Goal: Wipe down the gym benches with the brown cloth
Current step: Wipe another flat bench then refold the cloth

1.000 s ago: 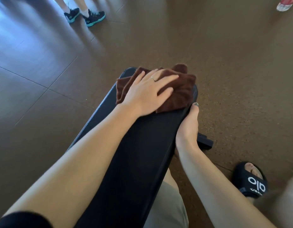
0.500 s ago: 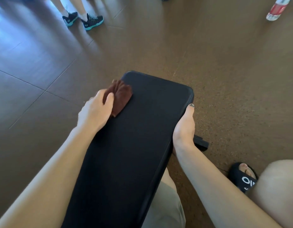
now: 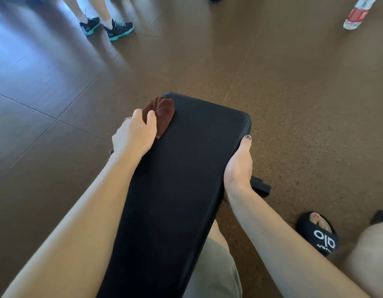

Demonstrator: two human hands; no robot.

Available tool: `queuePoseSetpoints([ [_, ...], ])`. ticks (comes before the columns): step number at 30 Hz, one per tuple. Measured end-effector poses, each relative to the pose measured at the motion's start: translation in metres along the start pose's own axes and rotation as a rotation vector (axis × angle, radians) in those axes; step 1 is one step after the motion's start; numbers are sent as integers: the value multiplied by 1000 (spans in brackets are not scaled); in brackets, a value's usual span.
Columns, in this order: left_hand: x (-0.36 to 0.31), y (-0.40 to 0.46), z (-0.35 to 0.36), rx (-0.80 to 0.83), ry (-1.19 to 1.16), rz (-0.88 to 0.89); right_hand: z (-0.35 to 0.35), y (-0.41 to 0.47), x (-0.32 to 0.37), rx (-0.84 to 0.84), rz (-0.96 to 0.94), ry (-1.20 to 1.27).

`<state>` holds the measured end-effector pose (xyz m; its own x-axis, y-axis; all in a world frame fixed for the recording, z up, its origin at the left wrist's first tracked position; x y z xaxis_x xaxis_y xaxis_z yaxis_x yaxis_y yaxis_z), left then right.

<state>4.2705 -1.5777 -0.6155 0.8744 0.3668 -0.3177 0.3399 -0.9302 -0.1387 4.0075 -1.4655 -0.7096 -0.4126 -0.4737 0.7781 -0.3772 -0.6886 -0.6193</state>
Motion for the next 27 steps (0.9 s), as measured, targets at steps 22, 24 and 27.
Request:
queuePoseSetpoints([
  [22, -184, -61, 72, 84, 197, 650, 0, -7, -15, 270, 301, 463],
  [24, -170, -93, 70, 99, 178, 743, -7, -4, -17, 292, 323, 576],
  [27, -122, -152, 62, 149, 182, 847, -15, -1, -19, 275, 311, 512],
])
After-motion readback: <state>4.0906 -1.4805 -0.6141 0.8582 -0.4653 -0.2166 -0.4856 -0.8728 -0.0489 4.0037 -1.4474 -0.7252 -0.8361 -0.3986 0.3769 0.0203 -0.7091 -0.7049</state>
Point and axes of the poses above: each hand's wrist, its own y-axis towards the middle knuckle, its own z-axis out of the palm, x = y × z, the point moved 10 cm from there along y, towards the middle knuckle, and after that the axes turned 1 degree about -z, right-handed, at the moved point
